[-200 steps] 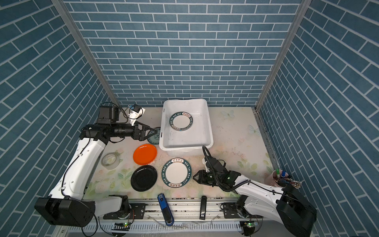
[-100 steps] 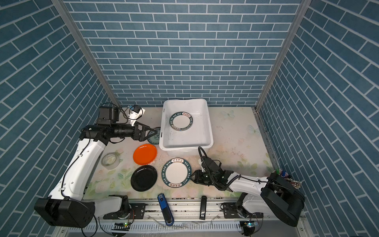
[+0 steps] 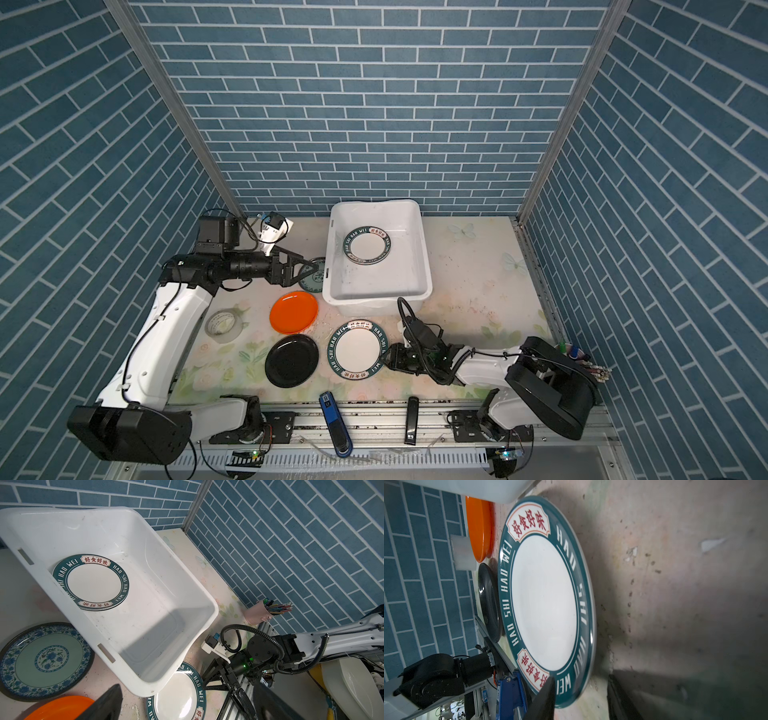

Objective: Place the plates into the plastic bin on the countertop
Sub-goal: 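Grip the green-rimmed plate edge and tilt it up with the right gripper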

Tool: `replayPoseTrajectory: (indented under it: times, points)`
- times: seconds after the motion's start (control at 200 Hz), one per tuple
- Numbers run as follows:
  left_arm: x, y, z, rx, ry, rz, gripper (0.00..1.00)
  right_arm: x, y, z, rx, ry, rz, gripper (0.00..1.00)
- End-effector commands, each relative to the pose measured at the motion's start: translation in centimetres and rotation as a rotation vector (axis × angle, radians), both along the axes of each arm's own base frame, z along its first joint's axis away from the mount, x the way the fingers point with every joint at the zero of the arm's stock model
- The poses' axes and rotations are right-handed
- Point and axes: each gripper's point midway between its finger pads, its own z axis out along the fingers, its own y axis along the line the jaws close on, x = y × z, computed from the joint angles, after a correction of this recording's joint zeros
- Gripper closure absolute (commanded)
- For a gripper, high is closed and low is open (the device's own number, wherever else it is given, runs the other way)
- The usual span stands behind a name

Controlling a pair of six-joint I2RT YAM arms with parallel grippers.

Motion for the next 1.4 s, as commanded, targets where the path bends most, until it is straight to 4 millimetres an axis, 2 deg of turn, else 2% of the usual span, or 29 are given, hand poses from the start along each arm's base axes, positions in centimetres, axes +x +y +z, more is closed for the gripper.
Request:
replayPoseTrajectory:
  times: [0.0, 0.13, 0.53, 0.81, 1.395]
  points:
    - [-0.4, 0.1, 0.2, -0.010, -0.011, -0.004, 0.01, 0.4, 0.7, -0.1, 0.013, 0.014, -0.026, 0.59]
    - [-0.4, 0.1, 0.2, -0.010, -0.012, -0.004, 0.01, 0.5, 0.9, -0.5, 0.004, 0.023, -0.025, 0.60]
    - [-0.4, 0.1, 0.1, -0.011, -0.012, -0.003, 0.01, 0.6, -0.3, -2.1, -0.049, 0.049, -0.084, 0.71]
    - [-0.4, 0.0, 0.0, -0.015, -0.008, -0.004, 0.01, 0.6, -0.4, -2.6, -0.032, 0.059, -0.112, 0.75]
    - [-0.3, 0.0, 0.1, -0.021, -0.004, -0.003, 0.01, 0.5, -1.1, -2.3, 0.001, 0.054, -0.145, 0.91]
